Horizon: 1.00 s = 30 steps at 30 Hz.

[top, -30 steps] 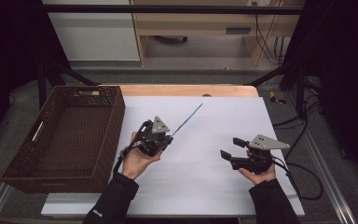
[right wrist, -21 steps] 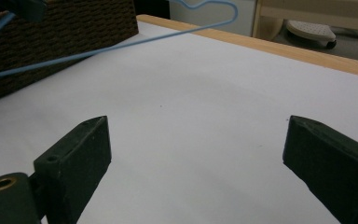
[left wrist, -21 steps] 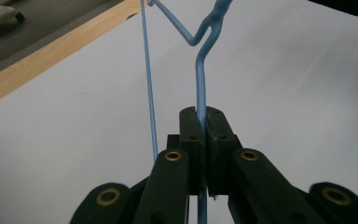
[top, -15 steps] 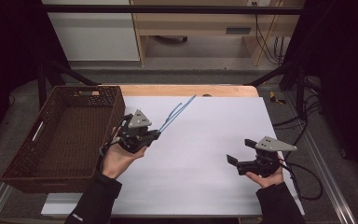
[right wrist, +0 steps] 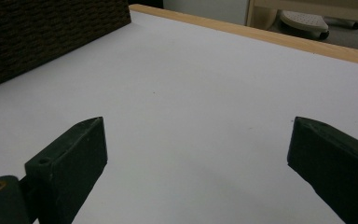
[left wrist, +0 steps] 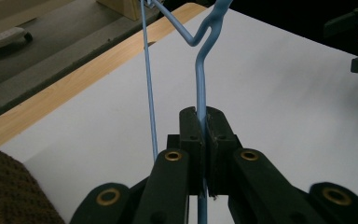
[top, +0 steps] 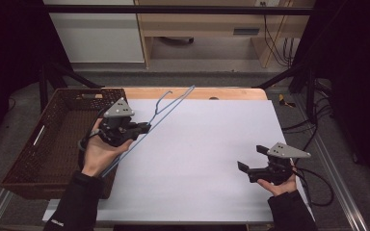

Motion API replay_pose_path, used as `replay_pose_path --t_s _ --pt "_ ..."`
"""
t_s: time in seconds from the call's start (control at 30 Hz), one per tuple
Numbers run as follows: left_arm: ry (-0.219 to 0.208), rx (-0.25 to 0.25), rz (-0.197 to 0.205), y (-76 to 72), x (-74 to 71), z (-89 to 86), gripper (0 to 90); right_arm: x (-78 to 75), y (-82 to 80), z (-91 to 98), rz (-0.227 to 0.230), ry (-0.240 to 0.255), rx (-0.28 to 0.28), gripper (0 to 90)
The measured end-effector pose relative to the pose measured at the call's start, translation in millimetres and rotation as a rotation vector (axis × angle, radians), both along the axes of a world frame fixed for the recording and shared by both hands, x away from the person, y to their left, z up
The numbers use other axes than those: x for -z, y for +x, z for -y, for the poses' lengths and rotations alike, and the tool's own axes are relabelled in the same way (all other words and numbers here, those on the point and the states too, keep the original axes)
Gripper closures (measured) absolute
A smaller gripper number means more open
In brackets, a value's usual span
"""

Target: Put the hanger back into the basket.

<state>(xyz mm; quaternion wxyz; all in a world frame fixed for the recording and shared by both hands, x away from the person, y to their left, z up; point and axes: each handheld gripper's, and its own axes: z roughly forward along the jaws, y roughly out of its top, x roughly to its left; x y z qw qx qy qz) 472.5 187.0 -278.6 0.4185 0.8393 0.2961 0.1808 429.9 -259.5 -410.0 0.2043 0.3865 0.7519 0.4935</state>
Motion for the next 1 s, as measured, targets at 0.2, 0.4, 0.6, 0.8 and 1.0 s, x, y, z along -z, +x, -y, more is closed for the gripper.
replay_pose_path --t_s 0.2,0.4,0.6,0.8,1.0 --pt "0.009 0.002 -0.005 2.9 -12.3 -19.8 87.4 0.3 -0.4 0.6 -0.001 -0.001 -0.002 4.9" --pt "0.053 -0.012 0.010 3.8 -22.8 -41.1 87.3 0.3 -0.1 1.2 -0.003 0.001 0.000 4.8" --pt "0.034 -0.023 0.017 2.8 -31.2 -62.4 87.3 0.1 -0.1 1.6 -0.003 0.001 -0.001 4.5" --pt "0.037 -0.042 0.011 2.8 -34.9 -85.0 87.3 0.2 -0.1 1.4 -0.004 0.002 -0.002 4.4" --pt "0.040 -0.064 0.011 2.5 -35.1 -110.7 87.3 0.9 0.5 0.9 -0.004 -0.002 0.001 4.3"
